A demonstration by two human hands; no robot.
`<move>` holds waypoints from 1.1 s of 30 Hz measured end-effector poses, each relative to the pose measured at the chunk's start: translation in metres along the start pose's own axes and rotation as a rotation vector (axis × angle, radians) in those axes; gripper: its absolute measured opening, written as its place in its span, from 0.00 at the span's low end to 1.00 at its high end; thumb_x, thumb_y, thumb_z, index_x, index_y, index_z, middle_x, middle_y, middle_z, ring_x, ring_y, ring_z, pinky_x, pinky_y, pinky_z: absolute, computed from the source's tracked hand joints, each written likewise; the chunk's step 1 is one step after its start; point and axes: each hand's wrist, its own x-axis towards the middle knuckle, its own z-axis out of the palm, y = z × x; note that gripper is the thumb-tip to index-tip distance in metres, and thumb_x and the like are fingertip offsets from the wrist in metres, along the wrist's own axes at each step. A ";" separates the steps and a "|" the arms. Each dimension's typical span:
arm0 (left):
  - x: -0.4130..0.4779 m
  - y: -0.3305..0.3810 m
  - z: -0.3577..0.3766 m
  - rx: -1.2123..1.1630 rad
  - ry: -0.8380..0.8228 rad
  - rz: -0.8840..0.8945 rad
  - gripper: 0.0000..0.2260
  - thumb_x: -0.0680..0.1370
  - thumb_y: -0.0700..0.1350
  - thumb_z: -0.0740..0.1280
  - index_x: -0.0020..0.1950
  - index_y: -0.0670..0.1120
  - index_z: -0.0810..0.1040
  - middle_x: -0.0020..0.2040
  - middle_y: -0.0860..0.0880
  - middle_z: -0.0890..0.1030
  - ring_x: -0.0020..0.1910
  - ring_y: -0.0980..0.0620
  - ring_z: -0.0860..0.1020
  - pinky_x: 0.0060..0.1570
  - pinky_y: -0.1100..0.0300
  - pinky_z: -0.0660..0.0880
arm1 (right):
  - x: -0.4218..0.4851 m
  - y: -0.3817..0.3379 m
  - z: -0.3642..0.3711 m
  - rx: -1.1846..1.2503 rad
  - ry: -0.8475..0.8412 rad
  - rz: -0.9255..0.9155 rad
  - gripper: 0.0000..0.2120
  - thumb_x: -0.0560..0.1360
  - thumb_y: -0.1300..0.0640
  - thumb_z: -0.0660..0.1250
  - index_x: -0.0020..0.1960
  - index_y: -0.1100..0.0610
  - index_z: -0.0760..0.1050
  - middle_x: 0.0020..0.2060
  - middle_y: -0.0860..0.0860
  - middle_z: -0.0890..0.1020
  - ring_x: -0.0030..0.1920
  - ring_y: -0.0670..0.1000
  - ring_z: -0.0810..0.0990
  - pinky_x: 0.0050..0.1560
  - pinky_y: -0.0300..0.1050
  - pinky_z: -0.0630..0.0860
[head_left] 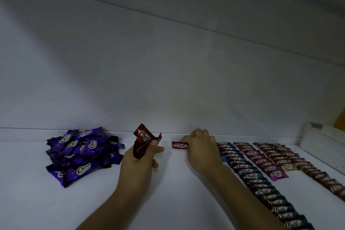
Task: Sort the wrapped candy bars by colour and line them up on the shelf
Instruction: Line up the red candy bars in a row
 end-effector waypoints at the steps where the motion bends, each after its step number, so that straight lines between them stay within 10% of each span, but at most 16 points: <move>1: 0.000 0.002 0.000 -0.005 -0.013 -0.010 0.09 0.78 0.49 0.64 0.45 0.48 0.81 0.37 0.53 0.85 0.28 0.58 0.75 0.34 0.61 0.70 | -0.001 -0.002 -0.002 0.040 0.052 -0.005 0.18 0.77 0.61 0.58 0.65 0.48 0.73 0.59 0.50 0.73 0.60 0.52 0.68 0.58 0.45 0.62; 33: -0.003 0.010 0.000 -0.101 -0.098 -0.083 0.08 0.78 0.47 0.64 0.51 0.44 0.79 0.43 0.49 0.86 0.26 0.55 0.73 0.22 0.68 0.68 | -0.014 0.001 0.003 0.177 0.013 -0.057 0.18 0.79 0.58 0.56 0.65 0.46 0.74 0.58 0.45 0.77 0.58 0.48 0.73 0.60 0.44 0.64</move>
